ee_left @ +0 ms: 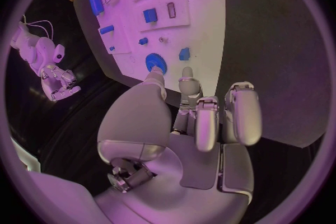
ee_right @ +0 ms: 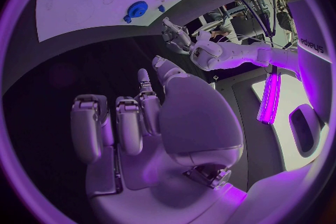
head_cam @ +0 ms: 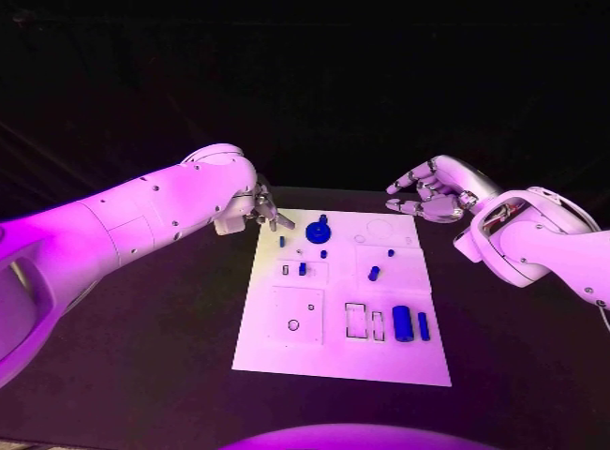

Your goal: Assemble the parts on the task board

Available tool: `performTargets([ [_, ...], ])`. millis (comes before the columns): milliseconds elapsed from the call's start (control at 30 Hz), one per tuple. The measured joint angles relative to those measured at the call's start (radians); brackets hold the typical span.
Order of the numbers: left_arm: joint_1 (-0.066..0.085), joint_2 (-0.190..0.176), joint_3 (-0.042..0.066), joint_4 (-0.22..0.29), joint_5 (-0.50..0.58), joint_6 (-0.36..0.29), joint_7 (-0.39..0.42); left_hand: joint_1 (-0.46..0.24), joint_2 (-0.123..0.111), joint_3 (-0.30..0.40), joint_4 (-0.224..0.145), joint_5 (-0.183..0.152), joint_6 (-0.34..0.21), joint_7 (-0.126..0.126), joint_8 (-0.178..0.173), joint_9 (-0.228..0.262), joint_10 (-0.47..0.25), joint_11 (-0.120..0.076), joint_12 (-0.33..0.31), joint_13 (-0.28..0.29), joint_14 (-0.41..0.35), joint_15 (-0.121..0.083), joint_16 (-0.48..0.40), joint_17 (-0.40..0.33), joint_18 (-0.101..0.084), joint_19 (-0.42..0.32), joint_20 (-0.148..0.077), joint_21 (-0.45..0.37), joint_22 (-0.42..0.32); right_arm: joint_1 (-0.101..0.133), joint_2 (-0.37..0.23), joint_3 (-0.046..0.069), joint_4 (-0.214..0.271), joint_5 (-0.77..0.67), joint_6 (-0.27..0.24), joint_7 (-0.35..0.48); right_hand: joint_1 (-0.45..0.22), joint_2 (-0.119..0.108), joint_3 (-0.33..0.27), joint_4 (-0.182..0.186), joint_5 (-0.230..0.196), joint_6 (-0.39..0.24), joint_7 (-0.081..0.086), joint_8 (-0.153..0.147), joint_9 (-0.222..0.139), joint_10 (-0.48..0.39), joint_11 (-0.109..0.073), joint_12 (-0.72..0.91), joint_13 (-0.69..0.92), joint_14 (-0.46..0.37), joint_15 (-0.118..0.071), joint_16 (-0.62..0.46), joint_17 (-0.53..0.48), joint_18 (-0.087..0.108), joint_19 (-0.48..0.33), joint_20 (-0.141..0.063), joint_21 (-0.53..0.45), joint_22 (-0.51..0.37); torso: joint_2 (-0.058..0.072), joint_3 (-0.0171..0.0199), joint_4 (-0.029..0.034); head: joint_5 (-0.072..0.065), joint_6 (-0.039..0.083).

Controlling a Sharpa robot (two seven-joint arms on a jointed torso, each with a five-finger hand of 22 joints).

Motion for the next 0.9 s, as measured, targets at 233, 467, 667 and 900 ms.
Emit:
performTargets([
  [233,-0.013,0.025,-0.003,-0.036,-0.019,0.016,0.007,0.031,0.031,-0.004,-0.004,0.0,0.004,-0.004,0.012,0.014,0.007,-0.007,0.008,0.008,-0.004,-0.004,0.0,0.0,0.0,0.007,-0.007,0.002,0.008,0.0,0.002,0.0,0.0,0.0,0.0,0.0,0.0,0.0,0.0,0.0,0.0,0.0,0.0,0.0,0.0,0.0,0.0,0.0,0.0,0.0,0.0,0.0,0.0,0.0,0.0,0.0,0.0,0.0,-0.001,0.0003,-0.0002,0.004,-0.003],
  [467,-0.025,0.035,-0.005,-0.055,-0.031,0.017,0.006,0.04,0.03,-0.004,-0.004,0.0,0.007,-0.007,0.016,0.02,0.014,-0.007,0.016,0.019,-0.004,-0.004,0.0,0.0,0.0,0.007,-0.007,0.007,0.011,0.0,0.002,0.0,0.0,0.0,0.001,0.0,0.0,0.0,0.0,0.0,0.0,0.0,0.0,0.0,0.0,0.0,0.0,0.0,0.0,0.0,0.0,0.0,0.0,0.0,0.0,0.0,0.0,0.0,-0.001,0.0007,-0.0008,0.007,-0.004],
  [667,-0.033,0.041,-0.005,-0.064,-0.035,0.016,0.005,0.044,0.033,-0.004,-0.004,0.0,0.011,-0.011,0.02,0.022,0.018,-0.01,0.019,0.023,0.0,-0.007,0.0,0.0,0.0,0.007,-0.007,0.007,0.011,0.0,0.003,0.0,0.0,0.0,0.001,0.0,0.0,0.0,0.0,0.0,0.0,0.0,0.0,0.0,0.0,0.0,0.0,0.0,0.0,0.0,0.0,0.0,0.0,0.0,0.0,0.0,0.0,0.0,-0.002,0.0012,-0.0003,0.011,-0.006],
  [900,-0.036,0.046,-0.005,-0.07,-0.034,0.013,0.005,0.053,0.042,-0.004,-0.004,0.0,0.012,-0.012,0.02,0.027,0.025,-0.011,0.019,0.027,0.0,-0.007,0.0,0.0,0.0,0.011,-0.011,0.007,0.011,0.0,0.004,0.0,-0.001,0.0,0.002,0.0,0.0,0.0,0.0,0.0,0.001,0.0,0.0,0.0,0.0,0.0,0.0,0.0,0.0,0.0,0.0,0.0,0.0,0.0,0.0,0.0,0.0,0.0,-0.002,0.0013,0.0005,0.011,-0.007],
])
